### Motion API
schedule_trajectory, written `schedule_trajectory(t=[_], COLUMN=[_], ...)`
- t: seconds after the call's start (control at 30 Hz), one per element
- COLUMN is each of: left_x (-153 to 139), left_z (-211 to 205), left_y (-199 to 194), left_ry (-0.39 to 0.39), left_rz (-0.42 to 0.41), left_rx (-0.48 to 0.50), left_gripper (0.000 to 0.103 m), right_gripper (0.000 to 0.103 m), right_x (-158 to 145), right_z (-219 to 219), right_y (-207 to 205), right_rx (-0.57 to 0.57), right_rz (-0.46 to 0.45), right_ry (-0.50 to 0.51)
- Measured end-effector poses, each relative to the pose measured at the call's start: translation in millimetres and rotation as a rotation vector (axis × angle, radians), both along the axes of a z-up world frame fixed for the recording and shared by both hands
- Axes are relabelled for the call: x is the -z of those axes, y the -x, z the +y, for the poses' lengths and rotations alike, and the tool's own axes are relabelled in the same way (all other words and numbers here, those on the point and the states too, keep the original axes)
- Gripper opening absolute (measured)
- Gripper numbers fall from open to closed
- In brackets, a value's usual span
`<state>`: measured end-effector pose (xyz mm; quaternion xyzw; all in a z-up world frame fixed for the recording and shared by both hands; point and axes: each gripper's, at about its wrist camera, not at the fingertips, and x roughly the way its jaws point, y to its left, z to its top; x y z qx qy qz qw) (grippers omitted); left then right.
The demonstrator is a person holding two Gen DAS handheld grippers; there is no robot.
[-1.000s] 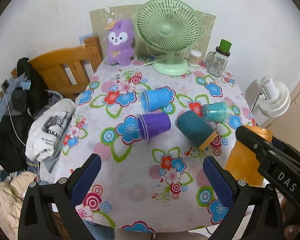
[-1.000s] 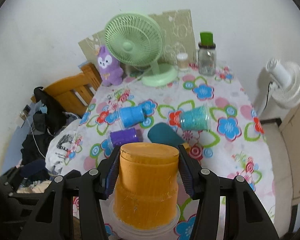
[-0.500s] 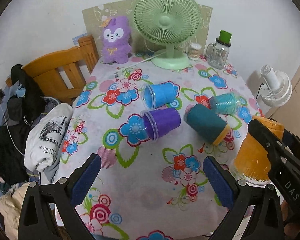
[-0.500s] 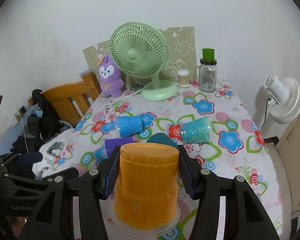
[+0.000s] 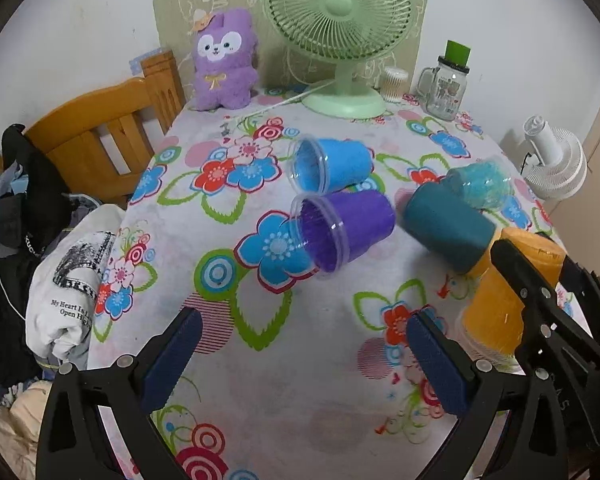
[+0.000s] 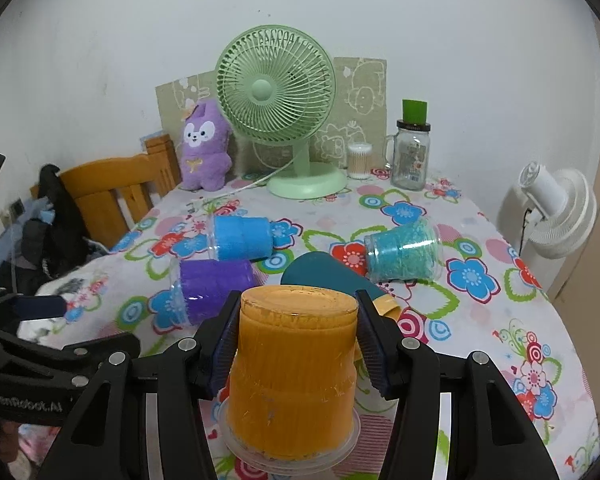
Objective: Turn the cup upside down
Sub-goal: 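Lift the orange cup with the right gripper and turn it mouth-down, then lower the orange cup mouth-down onto the table and open the right gripper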
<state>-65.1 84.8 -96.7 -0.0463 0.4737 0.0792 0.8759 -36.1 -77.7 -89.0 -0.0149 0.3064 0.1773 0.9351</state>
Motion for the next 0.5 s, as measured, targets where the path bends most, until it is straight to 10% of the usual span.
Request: schedule_trajectory(t=[0.5], left_x=[47.1], left_z=[28.2], left_y=[-5.5], left_ry=[0.004], left_rz=[0.056], left_rx=[-0.006], left_gripper=[0.103], right_gripper=[0.057], right_x=[35.8], right_z=[32.1], right_y=[-5.8], right_rx=[0.007], right_rz=[0.035], right_ry=[0.031])
